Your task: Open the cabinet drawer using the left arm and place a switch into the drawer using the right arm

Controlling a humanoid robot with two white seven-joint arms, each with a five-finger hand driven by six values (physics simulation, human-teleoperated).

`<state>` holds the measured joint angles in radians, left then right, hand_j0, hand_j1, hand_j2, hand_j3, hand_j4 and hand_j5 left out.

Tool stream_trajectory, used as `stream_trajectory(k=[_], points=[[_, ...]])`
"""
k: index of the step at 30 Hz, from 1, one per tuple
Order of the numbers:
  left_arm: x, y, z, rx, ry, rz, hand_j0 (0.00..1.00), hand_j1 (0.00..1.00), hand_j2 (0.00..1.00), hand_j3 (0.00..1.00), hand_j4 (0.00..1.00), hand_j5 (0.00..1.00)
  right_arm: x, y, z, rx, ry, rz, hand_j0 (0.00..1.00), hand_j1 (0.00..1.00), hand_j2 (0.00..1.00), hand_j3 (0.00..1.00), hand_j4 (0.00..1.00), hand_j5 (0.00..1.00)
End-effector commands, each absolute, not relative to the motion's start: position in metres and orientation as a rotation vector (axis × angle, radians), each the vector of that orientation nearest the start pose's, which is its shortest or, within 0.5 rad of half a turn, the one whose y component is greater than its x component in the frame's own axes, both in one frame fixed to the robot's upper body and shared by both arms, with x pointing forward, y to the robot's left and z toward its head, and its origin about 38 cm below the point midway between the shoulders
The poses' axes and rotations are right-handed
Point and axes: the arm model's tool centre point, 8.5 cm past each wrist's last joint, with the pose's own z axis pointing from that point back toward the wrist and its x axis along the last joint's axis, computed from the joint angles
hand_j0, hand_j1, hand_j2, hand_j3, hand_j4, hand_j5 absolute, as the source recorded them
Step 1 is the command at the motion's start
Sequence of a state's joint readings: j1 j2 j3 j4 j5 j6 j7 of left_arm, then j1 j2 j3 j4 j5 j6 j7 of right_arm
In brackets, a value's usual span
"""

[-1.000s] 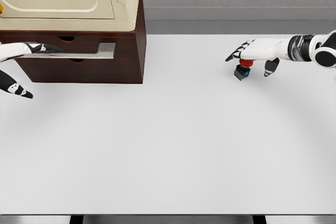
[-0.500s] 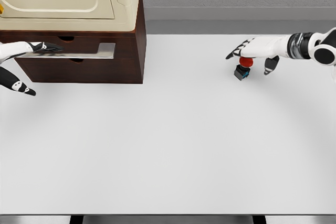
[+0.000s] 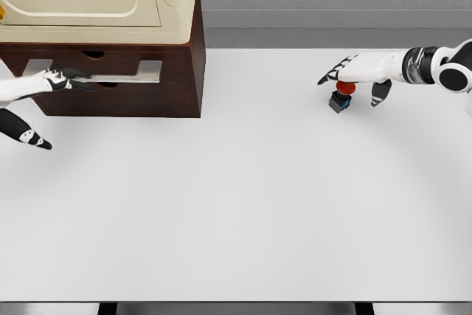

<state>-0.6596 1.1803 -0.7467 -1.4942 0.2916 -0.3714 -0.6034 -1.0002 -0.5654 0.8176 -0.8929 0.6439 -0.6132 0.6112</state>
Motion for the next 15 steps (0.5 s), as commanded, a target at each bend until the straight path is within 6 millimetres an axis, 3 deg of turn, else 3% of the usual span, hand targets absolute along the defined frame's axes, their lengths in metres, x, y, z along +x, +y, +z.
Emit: stream_trajectory(k=[1,15], points=[[0.398,0.397,0.260,0.091,-1.326,-1.628,1.00,1.00,1.00,1.00,1.00,1.00,0.535,-0.297,0.201,-0.523,-0.993,2.172,1.00,1.00,1.00,1.00,1.00,1.00],[0.379,0.410,0.266,0.072,-1.350,-1.711,1.00,1.00,1.00,1.00,1.00,1.00,0.536,-0.293,0.202,-0.522,-1.002,2.180,1.00,1.00,1.00,1.00,1.00,1.00]])
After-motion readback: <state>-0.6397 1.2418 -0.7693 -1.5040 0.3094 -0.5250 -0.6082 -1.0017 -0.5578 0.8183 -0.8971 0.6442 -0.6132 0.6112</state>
